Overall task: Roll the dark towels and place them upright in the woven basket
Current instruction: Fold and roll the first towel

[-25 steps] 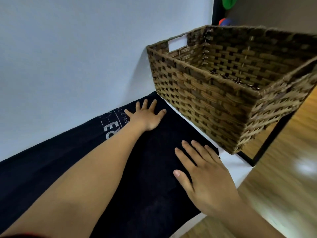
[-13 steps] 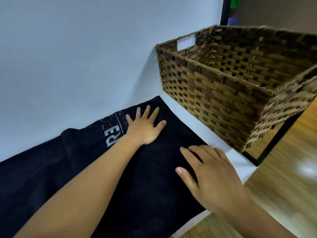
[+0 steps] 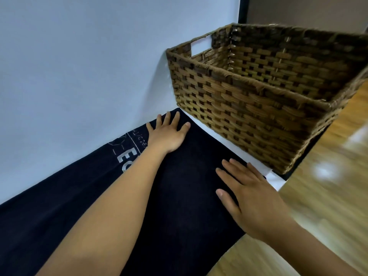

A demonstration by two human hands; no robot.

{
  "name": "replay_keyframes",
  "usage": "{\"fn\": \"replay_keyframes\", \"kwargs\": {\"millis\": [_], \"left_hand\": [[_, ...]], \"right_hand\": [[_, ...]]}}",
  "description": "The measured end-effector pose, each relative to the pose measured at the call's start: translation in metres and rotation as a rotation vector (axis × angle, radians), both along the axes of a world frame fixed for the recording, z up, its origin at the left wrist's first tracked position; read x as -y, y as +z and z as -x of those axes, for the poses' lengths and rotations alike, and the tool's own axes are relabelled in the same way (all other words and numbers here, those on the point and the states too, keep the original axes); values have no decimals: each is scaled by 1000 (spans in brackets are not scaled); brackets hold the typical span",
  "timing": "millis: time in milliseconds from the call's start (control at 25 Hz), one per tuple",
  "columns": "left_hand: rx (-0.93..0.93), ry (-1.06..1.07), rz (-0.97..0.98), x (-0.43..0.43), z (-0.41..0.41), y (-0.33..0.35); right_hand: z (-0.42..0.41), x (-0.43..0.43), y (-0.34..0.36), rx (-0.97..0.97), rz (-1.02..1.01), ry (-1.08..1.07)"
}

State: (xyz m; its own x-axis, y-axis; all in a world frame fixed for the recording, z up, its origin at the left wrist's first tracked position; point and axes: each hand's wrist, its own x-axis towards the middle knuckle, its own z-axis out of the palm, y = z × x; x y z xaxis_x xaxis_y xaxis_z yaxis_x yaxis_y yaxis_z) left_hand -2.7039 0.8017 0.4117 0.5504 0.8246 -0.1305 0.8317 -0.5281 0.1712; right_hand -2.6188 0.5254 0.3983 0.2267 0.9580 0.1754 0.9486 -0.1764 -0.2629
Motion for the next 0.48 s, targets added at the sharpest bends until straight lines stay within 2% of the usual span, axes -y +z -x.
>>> {"fn": "replay_keyframes", "kwargs": {"millis": [240,360,440,480], "left_hand": [[-31,-141,-52,-30,13,1],[-43,-123,-34,-33,8,0],[40,-127,-87,-30,8,-2],[138,-151,-161,-27,11,-3]], "right_hand": [[16,25,-19,-180,-244,-250],[29,19,-21,-159,-284,-306],[31,21,-19,-189,-307,-353],[30,21,-15,-280,-369,-458]]}}
